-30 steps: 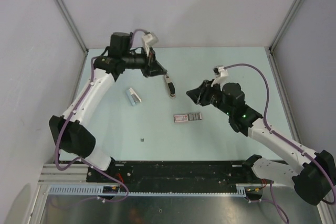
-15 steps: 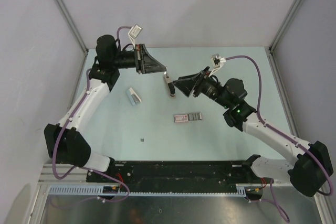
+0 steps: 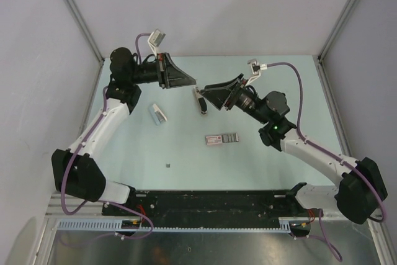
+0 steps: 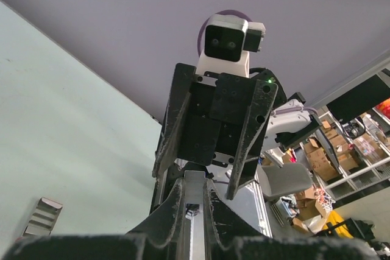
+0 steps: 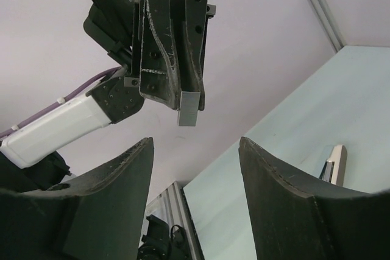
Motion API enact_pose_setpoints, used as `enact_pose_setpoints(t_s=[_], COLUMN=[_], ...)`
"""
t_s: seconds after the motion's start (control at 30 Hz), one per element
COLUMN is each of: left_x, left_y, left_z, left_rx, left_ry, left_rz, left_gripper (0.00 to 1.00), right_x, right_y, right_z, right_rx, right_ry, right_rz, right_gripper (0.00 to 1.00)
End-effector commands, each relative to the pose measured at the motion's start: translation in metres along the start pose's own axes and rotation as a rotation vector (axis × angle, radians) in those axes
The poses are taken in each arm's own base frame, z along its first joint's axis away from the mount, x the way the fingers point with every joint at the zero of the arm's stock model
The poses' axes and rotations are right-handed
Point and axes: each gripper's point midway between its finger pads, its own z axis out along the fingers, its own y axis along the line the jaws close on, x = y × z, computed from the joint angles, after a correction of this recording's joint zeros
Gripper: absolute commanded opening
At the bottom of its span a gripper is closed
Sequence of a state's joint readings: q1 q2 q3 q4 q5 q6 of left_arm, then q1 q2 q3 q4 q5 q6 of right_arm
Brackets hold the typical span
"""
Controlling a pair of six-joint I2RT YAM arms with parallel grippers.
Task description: Unload the staples from the stapler
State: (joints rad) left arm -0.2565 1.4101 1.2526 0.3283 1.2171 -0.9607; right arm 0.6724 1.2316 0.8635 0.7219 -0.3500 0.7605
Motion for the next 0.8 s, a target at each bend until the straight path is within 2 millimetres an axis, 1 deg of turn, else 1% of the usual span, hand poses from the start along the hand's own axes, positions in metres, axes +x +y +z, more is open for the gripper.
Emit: enact_pose_setpoints(t_s=[0.0,0.1,0.3,0.6,0.77], left_x=[-0.001,0.002,0.005,0.014,0.018], left_y=[-0.023,-0.023,-0.018,-0.014,-0.013], left_z=[-0.004,-0.003,0.001,0.006,0.007], left_rx=[0.033,0.037,0.039,0.046,0.047], left_ry=[-0.008,-0.005,0.004,0.020,0.022], left_rz=[0.053,0.052,0.039,0.028,0.026], left_gripper=[0.00,0.00,0.00,0.00,0.00], right_x=[-0.026,-0.024,-0.018,-0.013,-0.013], right_y=[0.028,0.028,0.027,0.026,0.026], right_z=[0.009,0.012,0.017,0.021,0.022], right_rx=[-0.093,-0.103,-0.098,-0.104,-0.110], right_ry=[-0.069,-0.068,-0.068,-0.065,-0.072], right_rz=[-0.012,0.000,0.013,0.029,0.033], right_gripper=[0.63,0.61,0.53,0.46,0.42])
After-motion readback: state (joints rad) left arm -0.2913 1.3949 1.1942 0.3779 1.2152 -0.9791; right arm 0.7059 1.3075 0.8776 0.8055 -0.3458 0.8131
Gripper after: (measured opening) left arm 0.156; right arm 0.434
